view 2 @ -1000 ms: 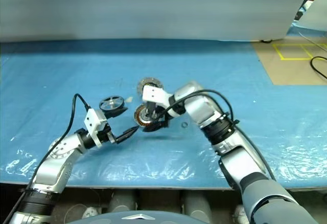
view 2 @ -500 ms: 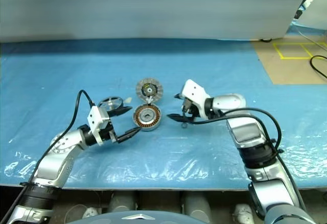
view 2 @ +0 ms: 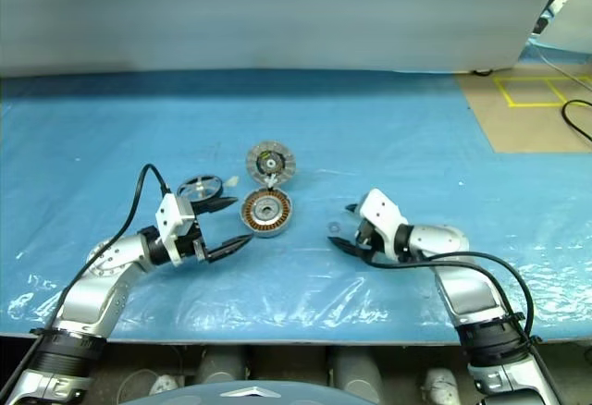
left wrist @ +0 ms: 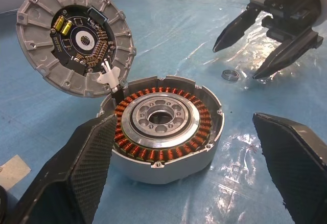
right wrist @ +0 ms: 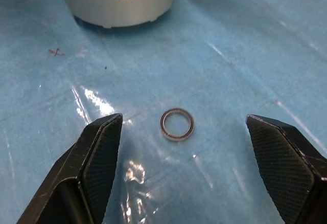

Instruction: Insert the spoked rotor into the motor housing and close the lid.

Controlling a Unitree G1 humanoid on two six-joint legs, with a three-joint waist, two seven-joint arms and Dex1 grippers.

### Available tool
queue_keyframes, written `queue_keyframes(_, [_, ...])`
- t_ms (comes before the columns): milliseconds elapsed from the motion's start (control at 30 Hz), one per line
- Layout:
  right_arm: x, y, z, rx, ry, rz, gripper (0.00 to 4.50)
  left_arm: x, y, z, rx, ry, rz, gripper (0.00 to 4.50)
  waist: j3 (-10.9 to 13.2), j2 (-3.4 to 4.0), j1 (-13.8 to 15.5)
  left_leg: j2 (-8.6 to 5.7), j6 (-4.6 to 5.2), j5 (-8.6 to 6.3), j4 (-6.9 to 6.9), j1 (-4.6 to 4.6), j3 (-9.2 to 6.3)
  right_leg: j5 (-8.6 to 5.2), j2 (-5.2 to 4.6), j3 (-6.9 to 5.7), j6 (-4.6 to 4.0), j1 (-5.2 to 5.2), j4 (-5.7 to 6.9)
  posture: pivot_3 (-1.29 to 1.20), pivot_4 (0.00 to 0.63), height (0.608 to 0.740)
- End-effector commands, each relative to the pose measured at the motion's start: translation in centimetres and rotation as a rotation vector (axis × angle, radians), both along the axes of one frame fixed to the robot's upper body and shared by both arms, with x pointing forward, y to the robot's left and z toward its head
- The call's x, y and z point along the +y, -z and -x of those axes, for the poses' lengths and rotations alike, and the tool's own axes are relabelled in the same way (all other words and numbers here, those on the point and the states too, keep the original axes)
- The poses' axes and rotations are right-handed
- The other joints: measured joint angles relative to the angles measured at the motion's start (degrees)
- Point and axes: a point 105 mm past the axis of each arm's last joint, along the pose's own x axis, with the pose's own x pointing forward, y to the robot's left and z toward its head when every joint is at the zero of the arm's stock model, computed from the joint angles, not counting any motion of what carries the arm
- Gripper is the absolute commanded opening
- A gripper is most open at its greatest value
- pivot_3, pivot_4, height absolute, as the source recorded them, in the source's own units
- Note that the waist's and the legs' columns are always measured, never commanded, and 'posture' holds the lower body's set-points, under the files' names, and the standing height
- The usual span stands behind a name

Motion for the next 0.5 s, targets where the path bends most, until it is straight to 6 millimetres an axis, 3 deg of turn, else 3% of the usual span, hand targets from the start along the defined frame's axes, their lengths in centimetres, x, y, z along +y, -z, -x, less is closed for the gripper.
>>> queue_keyframes(33, [0.2, -0.3, -0.4, -0.040, 0.016, -0.023, 4.10, 0.1, -0.9, -0.1, -0.034, 0.000, 0.006, 4.50, 0.00, 0.00, 0.00, 0.00, 0.00, 0.00, 0.01, 0.00, 0.00, 0.00, 0.00, 0.00, 0.00, 0.00, 0.00, 0.00, 0.150, 0.740])
queue_keyframes(367, [0.7, 0.3, -0.4, -0.018, 0.002, -0.020, 4.10, 0.3, -0.6, 0.0, -0.029, -0.012, -0.003, 4.50, 0.00, 0.00, 0.05, -0.01, 0.00, 0.00, -0.02, -0.01, 0.00, 0.00, 0.00, -0.01, 0.00, 0.00, -0.04, 0.00, 0.150, 0.740])
queue_keyframes(500, [1.1, -1.1, -1.1, -0.060, -0.003, -0.047, 4.10, 0.4, -0.6, 0.0, -0.031, -0.017, -0.002, 4.50, 0.00, 0.00, 0.02, -0.01, 0.00, 0.00, -0.02, -0.01, 0.00, 0.00, 0.00, -0.01, 0.00, 0.01, -0.04, 0.00, 0.150, 0.740])
